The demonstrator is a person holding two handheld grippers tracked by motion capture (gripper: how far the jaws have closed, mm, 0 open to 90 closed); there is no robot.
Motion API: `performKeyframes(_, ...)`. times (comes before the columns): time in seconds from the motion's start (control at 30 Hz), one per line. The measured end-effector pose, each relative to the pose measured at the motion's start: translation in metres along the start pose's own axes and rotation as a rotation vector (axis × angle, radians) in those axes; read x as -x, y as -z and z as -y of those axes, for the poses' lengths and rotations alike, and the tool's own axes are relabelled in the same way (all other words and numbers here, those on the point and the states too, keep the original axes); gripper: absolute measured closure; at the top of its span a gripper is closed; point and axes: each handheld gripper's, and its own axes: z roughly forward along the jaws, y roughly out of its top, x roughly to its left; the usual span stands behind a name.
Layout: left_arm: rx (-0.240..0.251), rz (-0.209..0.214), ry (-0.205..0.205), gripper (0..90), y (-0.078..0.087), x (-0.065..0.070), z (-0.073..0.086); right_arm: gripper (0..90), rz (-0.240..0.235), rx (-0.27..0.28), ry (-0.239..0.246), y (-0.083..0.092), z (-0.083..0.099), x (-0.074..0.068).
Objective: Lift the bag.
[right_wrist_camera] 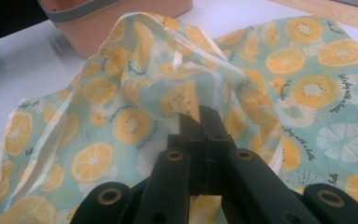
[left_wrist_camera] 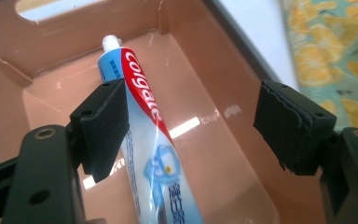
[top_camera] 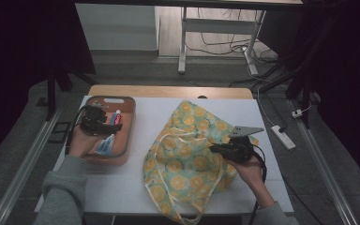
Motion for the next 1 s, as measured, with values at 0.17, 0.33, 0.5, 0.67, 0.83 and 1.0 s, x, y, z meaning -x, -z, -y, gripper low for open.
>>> performKeyframes(0.17, -0.07, 0.001, 0.009, 26.2, -0.023, -0.005, -0.01, 89.4, 0.001, -0.004, -0.004, 0.0, 0.0, 0.001)
performKeyframes(0.33, -0.135, -0.013, 0.029, 25.1, -0.041, -0.01, -0.013, 89.5, 0.001, -0.001, -0.006, 0.0, 0.001, 0.001)
performKeyframes(0.5, -0.181, -0.054, 0.055, 22.4, -0.053, -0.016, -0.011, 89.4, 0.002, -0.006, -0.005, 0.0, 0.001, 0.001)
performKeyframes(0.67, -0.213, -0.063, 0.087, 21.0, -0.063, -0.021, -0.01, 89.4, 0.005, -0.006, -0.007, -0.001, 0.001, 0.002)
performKeyframes(0.83, -0.246, -0.067, 0.098, 20.7, -0.072, -0.024, -0.009, 89.4, 0.009, -0.004, -0.006, 0.0, 0.001, 0.003)
performKeyframes(1.0, -0.273, -0.085, 0.114, 25.8, -0.076, -0.027, -0.005, 89.4, 0.008, -0.006, -0.006, 0.0, 0.002, 0.003)
